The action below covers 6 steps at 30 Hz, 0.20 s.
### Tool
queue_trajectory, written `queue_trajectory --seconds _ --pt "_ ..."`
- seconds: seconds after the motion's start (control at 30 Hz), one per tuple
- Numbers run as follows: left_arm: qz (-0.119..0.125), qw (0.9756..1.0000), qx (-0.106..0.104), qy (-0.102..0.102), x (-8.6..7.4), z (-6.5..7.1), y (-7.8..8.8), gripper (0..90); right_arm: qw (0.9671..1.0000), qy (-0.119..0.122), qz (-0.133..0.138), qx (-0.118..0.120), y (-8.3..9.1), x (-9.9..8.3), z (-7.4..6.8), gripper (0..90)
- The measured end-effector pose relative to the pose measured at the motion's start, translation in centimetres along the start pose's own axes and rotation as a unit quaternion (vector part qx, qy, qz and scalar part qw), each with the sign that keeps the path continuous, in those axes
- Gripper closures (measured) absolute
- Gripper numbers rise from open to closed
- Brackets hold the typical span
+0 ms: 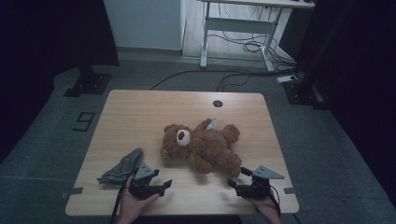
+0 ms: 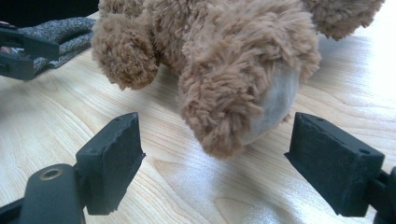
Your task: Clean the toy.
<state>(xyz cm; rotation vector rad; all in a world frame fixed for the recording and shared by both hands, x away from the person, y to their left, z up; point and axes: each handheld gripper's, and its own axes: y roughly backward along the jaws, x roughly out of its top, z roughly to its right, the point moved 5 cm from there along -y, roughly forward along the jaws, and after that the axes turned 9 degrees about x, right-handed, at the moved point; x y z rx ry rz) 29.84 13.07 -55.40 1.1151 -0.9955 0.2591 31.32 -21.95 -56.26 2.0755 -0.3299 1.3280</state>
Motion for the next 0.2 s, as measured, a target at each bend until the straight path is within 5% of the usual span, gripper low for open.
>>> queue_trajectory --seconds 0.2 --pt "0.005 1.0 0.0 0.001 0.21 -0.08 0.23 28.5 1.0 0.0 0.003 -0.001 -0.01 0.09 0.11 15.7"
